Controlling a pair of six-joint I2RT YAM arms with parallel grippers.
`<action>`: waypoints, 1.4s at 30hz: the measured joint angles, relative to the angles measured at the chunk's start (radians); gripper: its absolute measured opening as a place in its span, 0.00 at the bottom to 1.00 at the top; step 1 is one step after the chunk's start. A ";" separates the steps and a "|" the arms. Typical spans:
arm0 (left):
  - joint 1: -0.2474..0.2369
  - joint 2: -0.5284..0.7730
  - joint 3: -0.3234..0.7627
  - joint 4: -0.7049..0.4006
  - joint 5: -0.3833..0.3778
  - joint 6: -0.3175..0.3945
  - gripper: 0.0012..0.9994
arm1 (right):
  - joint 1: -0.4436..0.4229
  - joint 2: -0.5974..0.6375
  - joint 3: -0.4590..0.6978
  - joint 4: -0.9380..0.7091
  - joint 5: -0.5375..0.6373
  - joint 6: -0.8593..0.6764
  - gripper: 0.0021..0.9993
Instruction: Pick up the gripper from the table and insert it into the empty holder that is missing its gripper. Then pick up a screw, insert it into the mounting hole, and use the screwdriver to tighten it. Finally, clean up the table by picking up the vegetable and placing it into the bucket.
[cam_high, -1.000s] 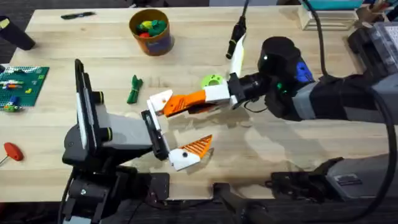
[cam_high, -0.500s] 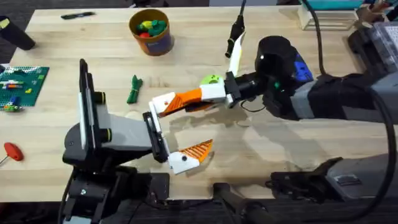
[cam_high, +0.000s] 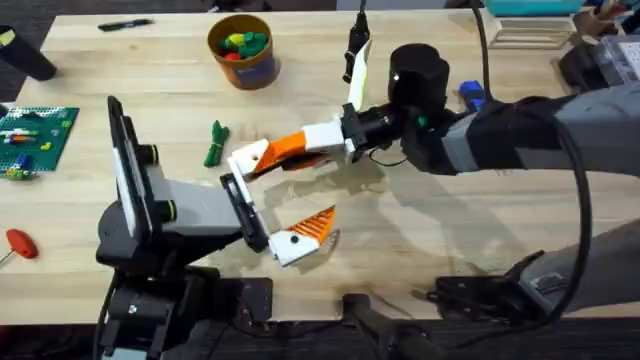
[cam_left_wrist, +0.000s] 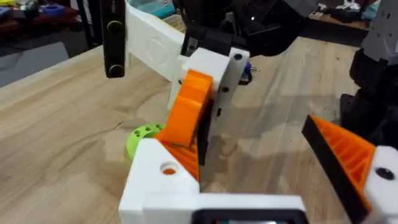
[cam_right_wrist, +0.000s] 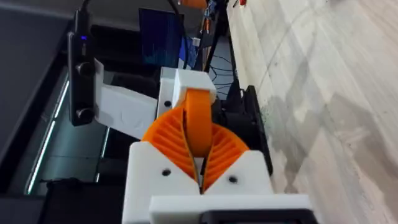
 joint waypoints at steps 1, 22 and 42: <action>0.000 0.000 0.000 0.000 -0.001 0.000 0.99 | 0.000 0.000 0.000 -0.001 0.000 0.000 0.00; -0.007 0.000 0.002 -0.006 0.034 0.003 0.99 | 0.021 0.004 0.003 -0.007 -0.005 -0.006 0.30; -0.027 0.000 0.003 -0.019 0.126 0.005 0.99 | -0.089 0.008 0.018 -0.090 -0.013 -0.061 0.69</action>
